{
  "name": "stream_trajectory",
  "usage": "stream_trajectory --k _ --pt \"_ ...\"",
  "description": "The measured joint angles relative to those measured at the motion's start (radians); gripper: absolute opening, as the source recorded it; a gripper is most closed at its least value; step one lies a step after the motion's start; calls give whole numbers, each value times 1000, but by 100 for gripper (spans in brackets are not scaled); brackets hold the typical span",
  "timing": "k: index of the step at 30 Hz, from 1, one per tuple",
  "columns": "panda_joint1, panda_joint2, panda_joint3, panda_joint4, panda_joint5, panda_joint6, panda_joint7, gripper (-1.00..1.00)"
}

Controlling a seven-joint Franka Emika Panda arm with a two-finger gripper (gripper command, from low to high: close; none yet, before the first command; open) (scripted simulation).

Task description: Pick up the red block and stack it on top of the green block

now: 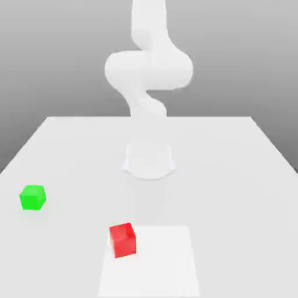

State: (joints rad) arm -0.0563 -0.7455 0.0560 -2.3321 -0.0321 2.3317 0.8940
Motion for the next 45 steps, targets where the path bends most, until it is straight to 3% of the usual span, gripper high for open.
stream_trajectory --k 11,22,29,36,45 --pt "-221 267 182 -140 -141 134 415 0" --pt "-361 532 238 -277 -229 266 785 0" --pt "-393 665 226 -369 -181 362 946 0" --pt "-386 745 228 -450 14 456 984 0" --pt "-379 833 211 -426 -18 534 1025 0"
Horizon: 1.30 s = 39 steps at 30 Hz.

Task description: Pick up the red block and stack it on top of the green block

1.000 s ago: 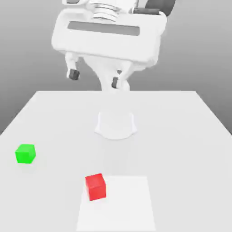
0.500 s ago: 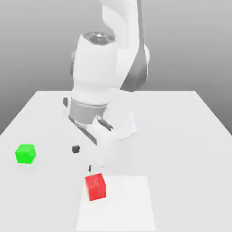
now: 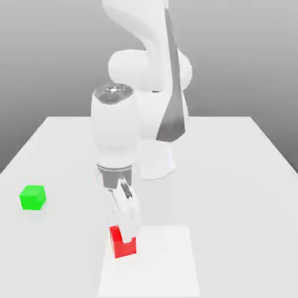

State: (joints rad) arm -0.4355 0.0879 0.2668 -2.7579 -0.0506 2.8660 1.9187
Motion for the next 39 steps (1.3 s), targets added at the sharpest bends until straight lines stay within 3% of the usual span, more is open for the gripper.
stream_trajectory --k 9,10,17,29,36,39 --pt "77 141 -111 9 -142 114 100 0" --pt "93 158 -132 9 -157 127 111 -100" --pt "97 162 -136 9 -161 133 114 -100" --pt "29 -14 -23 -3 18 -9 -13 -100" --pt "27 -81 -15 -28 50 -67 -41 -100" --pt "69 -97 -69 -31 37 -89 58 -100"
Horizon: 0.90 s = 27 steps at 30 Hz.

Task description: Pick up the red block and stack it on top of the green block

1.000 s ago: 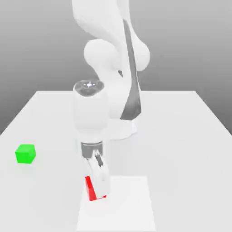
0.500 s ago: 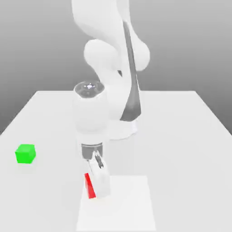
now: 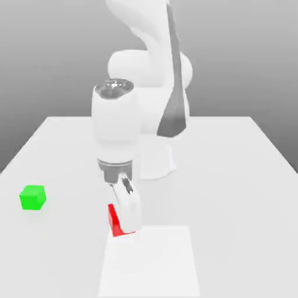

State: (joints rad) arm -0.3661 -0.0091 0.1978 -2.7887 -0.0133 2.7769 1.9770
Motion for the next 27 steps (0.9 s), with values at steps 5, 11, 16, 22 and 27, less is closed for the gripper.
stream_trajectory --k 5,11,16,22,27 --pt "-170 -24 -112 0 -21 -33 214 -100" --pt "-366 -60 -196 6 -31 -79 550 -100" --pt "-492 -93 -262 5 -23 -103 803 -100" --pt "-773 -87 -88 7 25 -81 918 -100" --pt "-981 -44 118 10 26 -32 920 -100"
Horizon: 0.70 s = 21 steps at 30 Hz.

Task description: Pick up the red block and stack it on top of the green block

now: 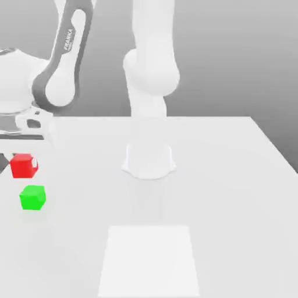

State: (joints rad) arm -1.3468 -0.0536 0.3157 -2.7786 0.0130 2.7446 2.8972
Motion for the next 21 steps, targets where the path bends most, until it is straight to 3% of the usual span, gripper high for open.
stream_trajectory --k 1,14,15,21 --pt "-76 9 76 1 -1 10 0 -100" --pt "-84 10 83 1 0 22 -1 -100" --pt "-85 10 83 1 0 23 -1 100" --pt "-85 10 83 1 0 23 -1 100"
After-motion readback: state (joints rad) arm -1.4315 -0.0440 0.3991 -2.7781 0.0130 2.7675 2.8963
